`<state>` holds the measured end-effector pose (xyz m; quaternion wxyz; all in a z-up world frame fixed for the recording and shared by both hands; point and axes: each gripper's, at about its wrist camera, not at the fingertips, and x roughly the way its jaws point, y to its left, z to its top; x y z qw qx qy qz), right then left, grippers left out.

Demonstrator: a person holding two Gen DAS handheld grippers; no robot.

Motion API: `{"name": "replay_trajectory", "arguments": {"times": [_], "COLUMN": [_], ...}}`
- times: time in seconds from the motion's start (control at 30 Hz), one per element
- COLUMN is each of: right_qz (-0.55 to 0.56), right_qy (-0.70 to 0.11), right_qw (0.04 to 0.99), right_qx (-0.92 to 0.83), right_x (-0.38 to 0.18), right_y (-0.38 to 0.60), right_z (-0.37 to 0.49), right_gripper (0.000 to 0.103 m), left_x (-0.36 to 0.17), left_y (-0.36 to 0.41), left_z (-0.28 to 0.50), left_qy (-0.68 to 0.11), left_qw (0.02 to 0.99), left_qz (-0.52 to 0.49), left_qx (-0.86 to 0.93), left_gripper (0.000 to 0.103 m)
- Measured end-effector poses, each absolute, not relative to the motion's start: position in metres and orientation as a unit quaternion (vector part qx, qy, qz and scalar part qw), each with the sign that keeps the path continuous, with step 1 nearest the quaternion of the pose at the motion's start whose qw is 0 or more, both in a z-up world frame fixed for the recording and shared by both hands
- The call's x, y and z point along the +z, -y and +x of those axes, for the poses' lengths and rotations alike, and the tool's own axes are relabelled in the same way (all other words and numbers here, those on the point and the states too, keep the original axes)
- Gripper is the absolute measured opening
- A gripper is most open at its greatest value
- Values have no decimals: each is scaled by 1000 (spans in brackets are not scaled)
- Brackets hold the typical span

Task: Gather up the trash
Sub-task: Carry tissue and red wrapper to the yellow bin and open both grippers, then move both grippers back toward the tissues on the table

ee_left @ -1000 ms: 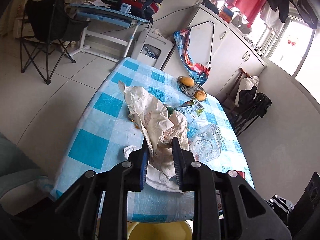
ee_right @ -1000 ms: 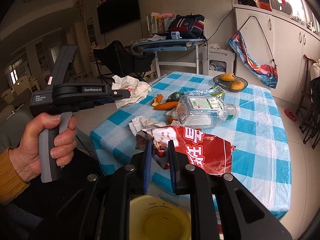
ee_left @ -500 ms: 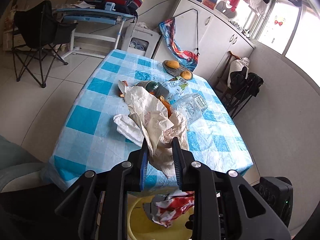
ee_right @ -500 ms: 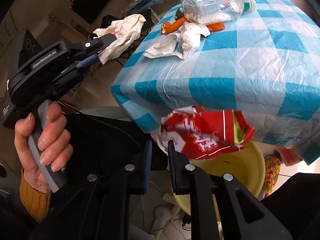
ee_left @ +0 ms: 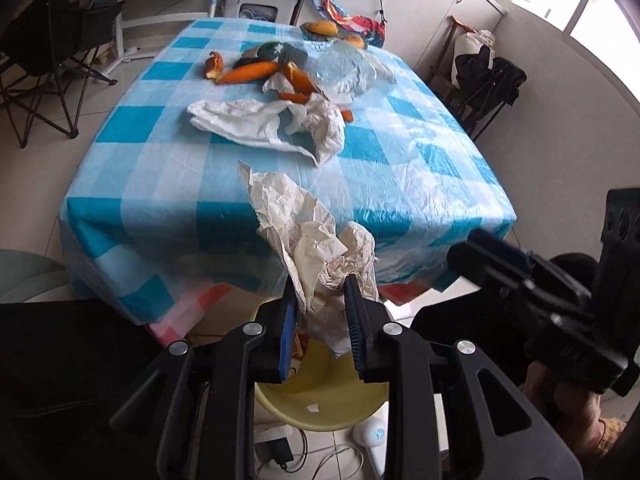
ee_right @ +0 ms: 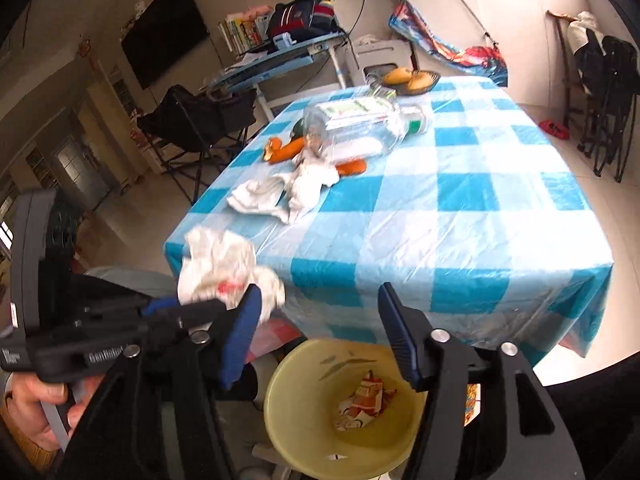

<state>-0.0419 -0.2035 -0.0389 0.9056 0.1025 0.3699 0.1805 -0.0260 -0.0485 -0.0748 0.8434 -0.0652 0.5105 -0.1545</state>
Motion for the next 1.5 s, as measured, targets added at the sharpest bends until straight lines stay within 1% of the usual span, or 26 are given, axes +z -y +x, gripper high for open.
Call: {"name": "replay_trajectory", "arguments": {"times": [0.1,0.13,0.17,0.2,0.23,0.27,0.3,0.4,0.5,0.7,0.93,1.5], "right_qz": [118,122,124,125,124,123,120,107,89,37,-18,-53], "right_qy": [-357,-361,-366,-371,-375,-378,-379,-381,-388,-395,-398,-410], "right_qw": [914,914,913,911,910,910,911,913,913,914,914,908], "right_qx": [148,140,133,127,121,116,111,97,89,82,81,72], "right_x": [-38,-42,-46,-50,-53,-53,-54,-54,-57,-61,-67,-77], "right_y": [216,222,224,225,226,228,227,227,219,195,169,150], "right_z": [-39,-36,-33,-30,-23,-24,-23,-26,-26,-26,-25,-17], "right_gripper": [68,69,69,69,69,69,71,76,78,85,88,90], "left_x": [-104,-110,-111,-109,-105,-100,-95,-79,-64,-42,-28,-29], "left_y": [76,82,87,89,90,88,86,69,47,19,13,7], "left_z": [-36,-38,-40,-41,-42,-42,-41,-37,-32,-32,-38,-35], "left_qy": [-571,-579,-580,-577,-571,-561,-551,-525,-498,-441,-402,-399], "left_qw": [802,796,795,797,801,809,818,841,862,895,912,913], "left_qz": [2,21,36,44,49,50,52,34,-2,-26,-34,-47], "left_qx": [-174,-174,-172,-173,-172,-166,-156,-129,-98,-63,-68,-69], "left_gripper": [24,24,29,37,43,55,64,75,83,91,95,96]}}
